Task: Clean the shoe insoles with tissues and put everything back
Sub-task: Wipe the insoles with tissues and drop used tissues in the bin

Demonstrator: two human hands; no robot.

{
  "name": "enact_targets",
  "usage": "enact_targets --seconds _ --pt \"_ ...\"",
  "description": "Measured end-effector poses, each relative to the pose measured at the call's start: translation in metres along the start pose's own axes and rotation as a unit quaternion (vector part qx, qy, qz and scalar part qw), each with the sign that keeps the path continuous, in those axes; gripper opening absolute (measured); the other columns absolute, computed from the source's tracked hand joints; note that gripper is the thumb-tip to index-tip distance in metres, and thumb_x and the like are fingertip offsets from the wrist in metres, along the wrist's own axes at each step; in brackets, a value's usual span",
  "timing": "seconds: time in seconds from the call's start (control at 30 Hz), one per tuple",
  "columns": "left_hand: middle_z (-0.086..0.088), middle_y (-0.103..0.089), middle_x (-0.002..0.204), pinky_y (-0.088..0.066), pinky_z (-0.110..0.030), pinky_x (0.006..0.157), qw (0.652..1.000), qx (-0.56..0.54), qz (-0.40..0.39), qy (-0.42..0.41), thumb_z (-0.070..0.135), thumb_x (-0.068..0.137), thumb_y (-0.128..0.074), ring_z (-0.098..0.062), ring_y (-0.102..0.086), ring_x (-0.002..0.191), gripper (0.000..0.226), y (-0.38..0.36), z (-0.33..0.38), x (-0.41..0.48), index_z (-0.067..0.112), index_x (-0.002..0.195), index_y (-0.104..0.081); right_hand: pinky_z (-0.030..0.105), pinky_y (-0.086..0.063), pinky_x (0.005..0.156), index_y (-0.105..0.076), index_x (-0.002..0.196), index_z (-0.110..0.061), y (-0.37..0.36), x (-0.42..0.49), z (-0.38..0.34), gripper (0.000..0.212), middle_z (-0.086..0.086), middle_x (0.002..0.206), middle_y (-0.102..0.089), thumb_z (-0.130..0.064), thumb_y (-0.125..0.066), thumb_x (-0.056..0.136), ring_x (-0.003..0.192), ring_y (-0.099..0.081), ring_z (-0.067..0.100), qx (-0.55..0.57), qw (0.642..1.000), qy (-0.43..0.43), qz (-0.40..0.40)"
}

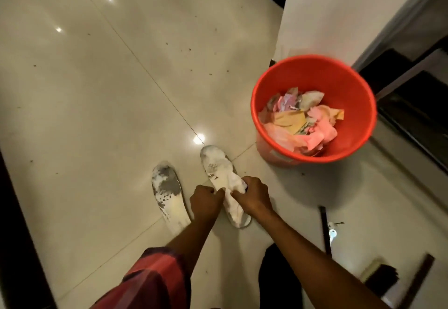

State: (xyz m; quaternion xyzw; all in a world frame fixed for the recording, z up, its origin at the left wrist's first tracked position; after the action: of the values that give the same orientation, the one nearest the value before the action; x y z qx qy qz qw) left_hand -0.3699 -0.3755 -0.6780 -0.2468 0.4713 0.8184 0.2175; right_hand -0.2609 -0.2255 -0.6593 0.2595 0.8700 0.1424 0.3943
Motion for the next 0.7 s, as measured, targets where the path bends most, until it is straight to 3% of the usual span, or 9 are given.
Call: enact_targets --seconds 0.07,0.17,0.27,0.47,0.6,0.7 --pt "-0.01 -0.073 0.076 -0.056 -0.037 0.075 1.0 -0.002 0.015 -0.011 0.035 0.08 -0.078 -0.031 -0.07 0.08 0.031 -0.007 0.005 0.005 0.006 0.073 -0.07 0.018 -0.03 0.049 -0.057 0.081 -0.017 -0.005 0.007 0.018 0.022 0.001 0.081 -0.064 -0.031 -0.074 0.079 0.075 -0.058 0.02 -0.004 1.0 -0.021 0.014" --pt "-0.011 -0.072 0.07 -0.058 -0.04 0.073 0.999 0.0 0.032 -0.003 0.033 0.077 -0.081 -0.033 -0.07 0.076 0.034 -0.008 0.008 0.008 0.012 0.058 -0.063 0.023 -0.038 0.062 -0.066 0.097 -0.01 -0.008 0.015 0.025 0.032 0.005 0.094 -0.07 -0.033 -0.076 0.078 0.085 -0.064 0.025 0.006 0.999 -0.033 0.02" --pt "-0.008 -0.068 0.061 -0.057 -0.039 0.07 1.0 -0.011 0.025 0.007 0.032 0.076 -0.081 -0.033 -0.069 0.071 0.039 -0.008 0.005 0.009 0.012 0.052 -0.058 0.024 -0.04 0.063 -0.065 0.091 -0.013 -0.006 0.018 0.019 0.026 0.003 0.088 -0.069 -0.032 -0.077 0.078 0.079 -0.062 0.021 -0.003 1.0 -0.023 0.003" --pt "-0.009 -0.07 0.061 -0.06 -0.045 0.071 0.997 -0.068 0.004 0.025 0.035 0.072 -0.082 -0.033 -0.071 0.069 0.033 -0.015 -0.008 0.015 0.008 0.06 -0.067 0.023 -0.038 0.064 -0.066 0.094 -0.012 -0.008 0.019 0.023 0.027 0.005 0.095 -0.071 -0.032 -0.077 0.079 0.08 -0.062 0.021 -0.006 0.999 -0.037 0.002" --pt "-0.015 -0.074 0.086 -0.064 -0.045 0.074 0.977 -0.194 -0.033 0.08 0.021 0.081 -0.083 -0.031 -0.073 0.081 0.02 -0.001 0.002 -0.006 0.009 0.081 -0.067 0.021 -0.037 0.058 -0.061 0.088 -0.019 0.003 0.007 0.007 0.024 0.004 0.089 -0.068 -0.032 -0.077 0.078 0.078 -0.058 0.018 0.013 0.999 -0.032 -0.001" --pt "-0.018 -0.072 0.098 -0.063 -0.037 0.068 0.959 -0.266 -0.079 0.057 0.013 0.089 -0.075 -0.03 -0.074 0.087 0.018 0.047 0.047 -0.038 0.005 0.096 -0.061 0.012 -0.037 0.05 -0.06 0.083 -0.021 0.033 -0.018 -0.059 0.021 -0.005 0.081 -0.064 -0.032 -0.076 0.078 0.076 -0.06 0.014 0.029 0.999 0.024 -0.006"
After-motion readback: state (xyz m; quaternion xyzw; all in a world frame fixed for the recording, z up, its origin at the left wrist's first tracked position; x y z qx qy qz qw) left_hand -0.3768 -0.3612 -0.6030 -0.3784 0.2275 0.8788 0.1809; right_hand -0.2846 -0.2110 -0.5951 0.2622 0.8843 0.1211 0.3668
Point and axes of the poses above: each hand's wrist, its own x-axis towards the middle knuckle, its own y-axis out of the back of the hand, z = x × y, the point moved 9 cm from there along x, towards the middle knuckle
